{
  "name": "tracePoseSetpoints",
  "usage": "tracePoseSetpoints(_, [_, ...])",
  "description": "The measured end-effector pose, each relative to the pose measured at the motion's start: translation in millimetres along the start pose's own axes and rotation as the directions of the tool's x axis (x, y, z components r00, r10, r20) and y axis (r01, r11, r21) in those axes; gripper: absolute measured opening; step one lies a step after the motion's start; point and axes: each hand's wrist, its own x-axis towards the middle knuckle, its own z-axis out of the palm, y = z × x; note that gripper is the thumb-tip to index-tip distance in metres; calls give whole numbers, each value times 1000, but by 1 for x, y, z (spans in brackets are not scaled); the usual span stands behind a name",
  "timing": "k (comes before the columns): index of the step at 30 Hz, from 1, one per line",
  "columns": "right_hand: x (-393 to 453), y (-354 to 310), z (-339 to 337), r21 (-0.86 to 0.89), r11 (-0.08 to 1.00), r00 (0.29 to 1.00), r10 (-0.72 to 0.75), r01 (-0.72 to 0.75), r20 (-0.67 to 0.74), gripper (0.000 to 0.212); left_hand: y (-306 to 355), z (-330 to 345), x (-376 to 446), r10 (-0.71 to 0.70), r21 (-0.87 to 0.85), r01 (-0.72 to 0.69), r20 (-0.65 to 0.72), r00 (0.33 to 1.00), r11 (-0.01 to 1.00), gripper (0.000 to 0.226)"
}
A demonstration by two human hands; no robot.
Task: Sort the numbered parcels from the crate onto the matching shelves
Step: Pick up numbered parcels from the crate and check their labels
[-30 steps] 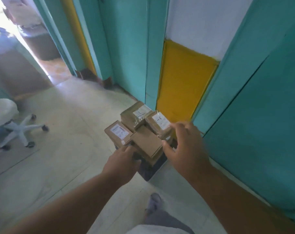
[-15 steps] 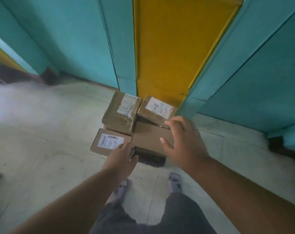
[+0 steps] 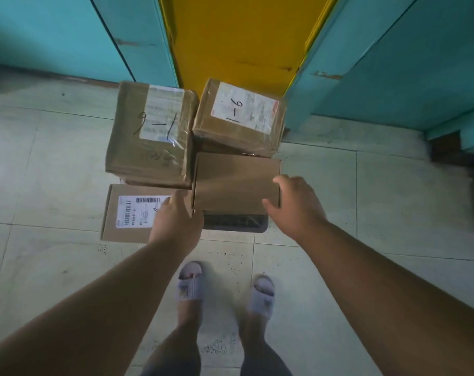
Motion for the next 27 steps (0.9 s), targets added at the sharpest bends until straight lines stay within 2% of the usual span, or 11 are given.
tracePoseSetpoints(4, [15, 3, 19, 139, 983, 988, 104, -119, 113, 57, -1, 7, 2, 33, -67, -33, 5, 999, 997, 34])
tracePoseSetpoints(8, [1, -1, 13, 263, 948, 983, 168, -182, 73, 47, 3, 2, -11, 85, -99, -84, 5, 996, 991, 32])
tracePoseSetpoints(11, [-28, -1, -12, 322, 927, 981, 188, -191, 39, 44, 10, -5, -41, 126, -52, -125, 31, 991, 991, 45])
tracePoseSetpoints(13, [-57, -2, -38, 364, 917, 985, 172, -163, 8, 43, 18, -14, -72, 153, -31, -152, 7, 988, 988, 51])
tracePoseSetpoints(17, [-124, -8, -108, 426, 905, 996, 45, -8, -75, 50, 43, -49, -138, 204, -98, -215, -108, 973, 972, 35])
tracePoseSetpoints(21, [-174, -8, -173, 353, 922, 982, -109, 157, -152, 57, 70, -92, -199, 256, -192, -291, -189, 948, 937, 24])
tracePoseSetpoints(23, [-189, -11, -199, 329, 921, 972, -156, 208, -177, 52, 80, -112, -225, 210, -285, -258, -186, 960, 923, 25])
tracePoseSetpoints(24, [-195, -14, -209, 330, 918, 969, -168, 220, -180, 49, 84, -121, -236, 174, -399, -225, -159, 972, 889, 23])
tracePoseSetpoints(26, [-205, -23, -226, 390, 890, 968, -179, 234, -174, 43, 89, -136, -254, 111, -658, -137, -81, 990, 741, 25])
tracePoseSetpoints(27, [-208, -28, -233, 440, 866, 969, -176, 236, -173, 40, 90, -142, -261, 89, -734, -98, -51, 995, 671, 25])
